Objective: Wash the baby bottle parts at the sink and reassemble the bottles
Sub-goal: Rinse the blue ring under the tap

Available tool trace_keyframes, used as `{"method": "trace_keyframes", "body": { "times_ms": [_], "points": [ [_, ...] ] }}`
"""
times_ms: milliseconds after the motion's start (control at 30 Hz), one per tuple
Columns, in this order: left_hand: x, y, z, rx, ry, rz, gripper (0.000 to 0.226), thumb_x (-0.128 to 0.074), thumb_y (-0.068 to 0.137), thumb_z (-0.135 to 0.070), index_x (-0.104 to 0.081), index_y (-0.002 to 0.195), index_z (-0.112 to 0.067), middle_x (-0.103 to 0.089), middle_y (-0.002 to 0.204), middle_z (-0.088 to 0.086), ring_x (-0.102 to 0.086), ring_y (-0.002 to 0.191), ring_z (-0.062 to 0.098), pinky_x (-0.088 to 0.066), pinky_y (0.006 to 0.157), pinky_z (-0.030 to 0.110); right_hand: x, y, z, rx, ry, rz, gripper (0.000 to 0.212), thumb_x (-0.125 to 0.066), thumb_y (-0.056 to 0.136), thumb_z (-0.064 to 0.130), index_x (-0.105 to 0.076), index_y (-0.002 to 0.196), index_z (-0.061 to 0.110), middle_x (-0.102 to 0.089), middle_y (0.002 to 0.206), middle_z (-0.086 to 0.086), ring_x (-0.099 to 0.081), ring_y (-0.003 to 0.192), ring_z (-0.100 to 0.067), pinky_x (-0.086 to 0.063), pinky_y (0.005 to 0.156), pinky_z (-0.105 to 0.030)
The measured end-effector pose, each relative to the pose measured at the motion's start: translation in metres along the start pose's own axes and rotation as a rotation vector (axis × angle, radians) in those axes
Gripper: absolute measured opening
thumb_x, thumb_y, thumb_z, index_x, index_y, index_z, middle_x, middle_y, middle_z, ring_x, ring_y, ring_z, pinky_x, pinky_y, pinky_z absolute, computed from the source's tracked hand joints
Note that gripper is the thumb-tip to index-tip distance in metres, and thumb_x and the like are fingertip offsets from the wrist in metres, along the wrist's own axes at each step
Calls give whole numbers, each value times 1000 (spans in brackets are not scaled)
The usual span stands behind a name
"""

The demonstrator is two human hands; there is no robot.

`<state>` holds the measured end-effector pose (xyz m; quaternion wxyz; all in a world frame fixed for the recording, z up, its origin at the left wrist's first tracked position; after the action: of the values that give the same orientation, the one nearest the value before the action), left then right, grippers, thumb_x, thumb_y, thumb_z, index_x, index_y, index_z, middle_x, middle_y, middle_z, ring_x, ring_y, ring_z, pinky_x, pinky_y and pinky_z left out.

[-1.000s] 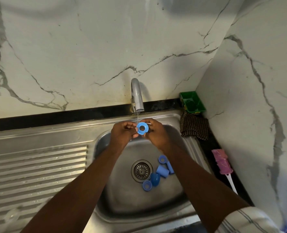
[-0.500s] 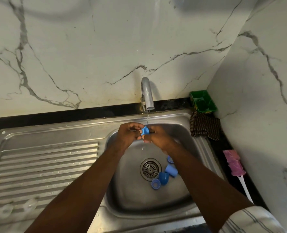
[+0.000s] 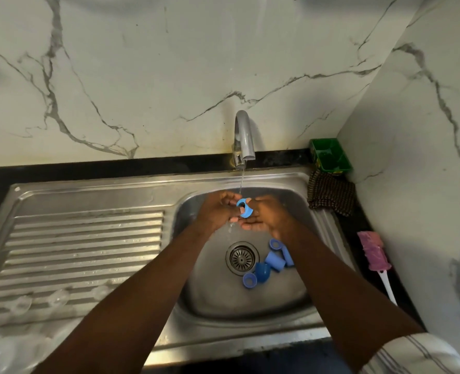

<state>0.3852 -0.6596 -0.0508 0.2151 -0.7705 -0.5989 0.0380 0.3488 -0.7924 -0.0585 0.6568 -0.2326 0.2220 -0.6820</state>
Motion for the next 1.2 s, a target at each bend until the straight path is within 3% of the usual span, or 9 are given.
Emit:
{"method": "trace_keyframes", "body": {
  "times_ms": [167, 367, 500, 567, 667, 767, 933, 1033, 1200],
  "points": [
    [-10, -20, -6, -139, 162, 10, 34, -85, 74, -4, -66, 101, -11, -71, 93, 0, -67, 84, 12, -57, 81, 29, -4, -16, -10, -53, 6, 19, 35, -42, 106, 26, -54, 126, 0, -66, 105, -30, -68, 96, -40, -58, 79, -44],
    [-2, -42, -11, -233, 305, -80, 36, -89, 70, -10, -70, 101, -13, -73, 97, 4, -70, 90, 22, -58, 87, 44, -9, -30, -11, 28, -78, 38, 24, -44, 106, 24, -57, 121, 11, -69, 104, -24, -71, 95, -38, -59, 83, -49],
    [10, -60, -15, -290, 382, -128, 38, -89, 69, -10, -70, 101, -12, -74, 98, 5, -69, 90, 20, -58, 85, 38, -15, -40, -5, 147, -227, 48, 25, -58, 99, 16, -61, 123, 8, -69, 95, -10, -68, 81, -20, -60, 74, -31],
    [15, -64, -14, -283, 407, -140, 36, -89, 70, -11, -71, 101, -12, -74, 100, 6, -69, 92, 20, -57, 85, 34, -20, -45, 0, 230, -278, 64, 27, -63, 95, 5, -62, 122, 6, -68, 102, -6, -68, 89, -19, -58, 71, -22],
    [25, -75, -14, -284, 416, -167, 36, -88, 71, -10, -71, 102, -10, -74, 100, 6, -69, 91, 19, -56, 83, 31, -34, -52, 4, 307, -353, 100, 35, -73, 84, -3, -66, 116, 9, -70, 111, -13, -68, 103, -29, -60, 83, -34],
    [36, -86, -14, -317, 441, -176, 36, -87, 72, -7, -71, 105, -6, -74, 101, 8, -67, 89, 17, -55, 81, 28, -45, -55, 9, 368, -510, 84, 38, -76, 83, 2, -65, 119, 8, -70, 112, -12, -68, 98, -28, -61, 79, -39],
    [69, -103, -6, -346, 436, -214, 44, -86, 69, -3, -70, 109, -7, -69, 96, 2, -62, 80, 12, -52, 75, 16, -69, -58, 11, 456, -700, 97, 43, -80, 82, 18, -64, 122, 11, -67, 109, -4, -66, 92, -20, -56, 64, -26],
    [94, -113, 4, -325, 411, -207, 46, -85, 64, 5, -71, 106, -7, -68, 89, -1, -63, 77, 13, -54, 75, 24, -95, -62, 15, 505, -745, 116, 37, -85, 76, 18, -67, 108, 13, -69, 102, -4, -66, 90, -22, -55, 76, -33],
    [142, -128, 11, -319, 480, -130, 51, -71, 79, 10, -65, 126, -7, -69, 106, 8, -65, 93, 19, -49, 73, 12, -149, -63, 24, 598, -875, 90, 34, -86, 74, 19, -67, 101, 12, -62, 93, 3, -57, 83, -14, -38, 66, -17]
  ]
}}
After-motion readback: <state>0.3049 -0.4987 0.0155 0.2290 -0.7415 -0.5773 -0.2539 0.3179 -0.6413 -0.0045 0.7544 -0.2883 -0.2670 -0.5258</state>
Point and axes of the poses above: each hand's wrist, its own y-axis towards the middle knuckle, its own x-axis out of the back of the hand, z = x × y, the point moved 10 cm from there along y, towards the middle knuckle
